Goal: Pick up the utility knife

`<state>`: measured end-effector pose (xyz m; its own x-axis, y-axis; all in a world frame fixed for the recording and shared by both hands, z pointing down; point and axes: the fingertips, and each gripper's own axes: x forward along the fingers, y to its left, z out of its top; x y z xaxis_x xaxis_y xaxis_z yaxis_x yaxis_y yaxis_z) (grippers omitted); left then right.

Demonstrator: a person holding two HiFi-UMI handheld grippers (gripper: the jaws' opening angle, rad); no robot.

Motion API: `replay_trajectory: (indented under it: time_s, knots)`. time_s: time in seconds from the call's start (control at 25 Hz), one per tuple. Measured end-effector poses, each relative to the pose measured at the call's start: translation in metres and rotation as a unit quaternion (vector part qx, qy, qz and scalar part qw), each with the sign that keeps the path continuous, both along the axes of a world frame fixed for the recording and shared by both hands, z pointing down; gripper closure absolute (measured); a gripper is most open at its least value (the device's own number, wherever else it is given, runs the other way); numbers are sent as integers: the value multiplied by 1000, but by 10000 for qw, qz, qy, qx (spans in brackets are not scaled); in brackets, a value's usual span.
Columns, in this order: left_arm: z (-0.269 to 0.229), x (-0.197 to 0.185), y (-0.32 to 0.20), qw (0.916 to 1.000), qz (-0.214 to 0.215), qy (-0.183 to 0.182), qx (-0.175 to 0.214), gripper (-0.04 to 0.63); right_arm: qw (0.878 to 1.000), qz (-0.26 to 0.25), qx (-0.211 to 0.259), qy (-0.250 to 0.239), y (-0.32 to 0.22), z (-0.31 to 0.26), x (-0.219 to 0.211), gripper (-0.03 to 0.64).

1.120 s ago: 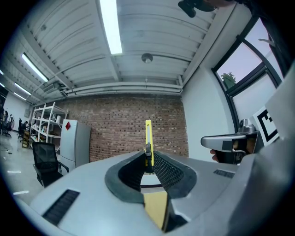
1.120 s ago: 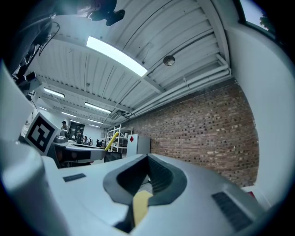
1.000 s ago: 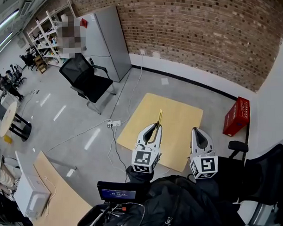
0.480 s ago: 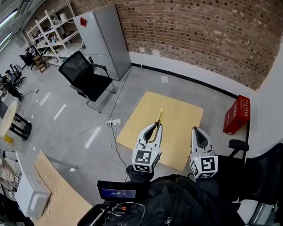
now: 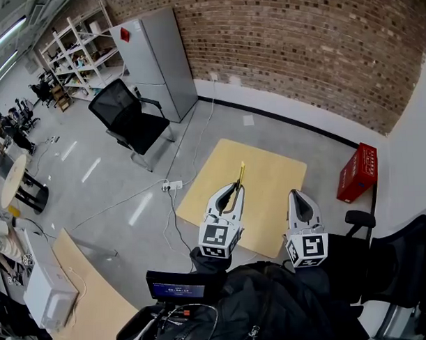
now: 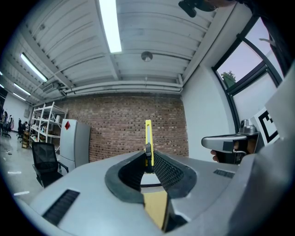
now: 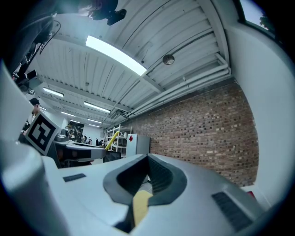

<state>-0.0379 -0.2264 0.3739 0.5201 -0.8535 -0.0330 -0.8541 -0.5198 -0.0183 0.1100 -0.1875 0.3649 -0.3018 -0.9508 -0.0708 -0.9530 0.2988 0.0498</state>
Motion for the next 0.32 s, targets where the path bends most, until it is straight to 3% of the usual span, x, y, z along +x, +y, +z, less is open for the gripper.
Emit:
replay_trajectory:
  time_s: [0.32]
  knots:
    - [2,3,-2,10000,42,-17,5,534,10000,27,-9,-23,-2,3,3,614]
